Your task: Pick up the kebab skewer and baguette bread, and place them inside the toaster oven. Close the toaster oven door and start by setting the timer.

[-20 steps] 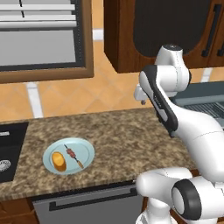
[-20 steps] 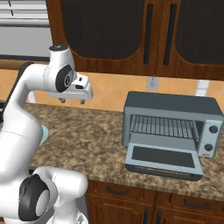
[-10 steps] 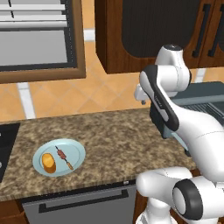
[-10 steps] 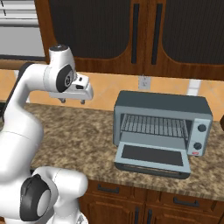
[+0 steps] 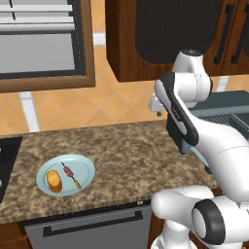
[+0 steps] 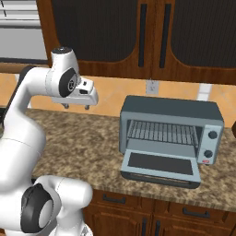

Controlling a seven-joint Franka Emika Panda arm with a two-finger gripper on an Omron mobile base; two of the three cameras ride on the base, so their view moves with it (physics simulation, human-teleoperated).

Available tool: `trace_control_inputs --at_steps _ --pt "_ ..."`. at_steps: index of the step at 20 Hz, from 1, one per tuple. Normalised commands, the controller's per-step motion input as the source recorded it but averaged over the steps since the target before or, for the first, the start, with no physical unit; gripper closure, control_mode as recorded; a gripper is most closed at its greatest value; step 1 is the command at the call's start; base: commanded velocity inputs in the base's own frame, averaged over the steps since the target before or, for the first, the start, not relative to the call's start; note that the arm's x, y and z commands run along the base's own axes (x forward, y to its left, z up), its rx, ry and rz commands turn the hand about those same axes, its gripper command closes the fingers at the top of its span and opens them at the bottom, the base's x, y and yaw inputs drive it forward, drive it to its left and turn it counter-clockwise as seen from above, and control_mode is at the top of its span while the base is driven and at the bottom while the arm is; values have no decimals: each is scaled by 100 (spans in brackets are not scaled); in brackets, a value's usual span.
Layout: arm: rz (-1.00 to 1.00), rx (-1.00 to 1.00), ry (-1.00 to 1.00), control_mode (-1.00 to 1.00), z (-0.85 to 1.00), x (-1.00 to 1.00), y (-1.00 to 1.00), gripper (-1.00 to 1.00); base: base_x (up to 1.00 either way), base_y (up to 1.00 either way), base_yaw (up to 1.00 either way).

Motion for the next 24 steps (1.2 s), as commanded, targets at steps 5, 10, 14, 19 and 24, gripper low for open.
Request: trace_control_inputs --at_steps 5,10,14,19,24 --pt "2 0 -6 -100 -5 -23 -4 -100 0 0 0" --pt "15 9 -30 -100 -24 -72 -92 -100 0 0 0" --pt "23 0 -40 -100 -22 -40 -100 -100 0 0 0" --pt "23 3 -26 -100 -24 -7 -100 -100 0 0 0" --pt "14 9 -22 -100 -27 2 -88 -100 0 0 0"
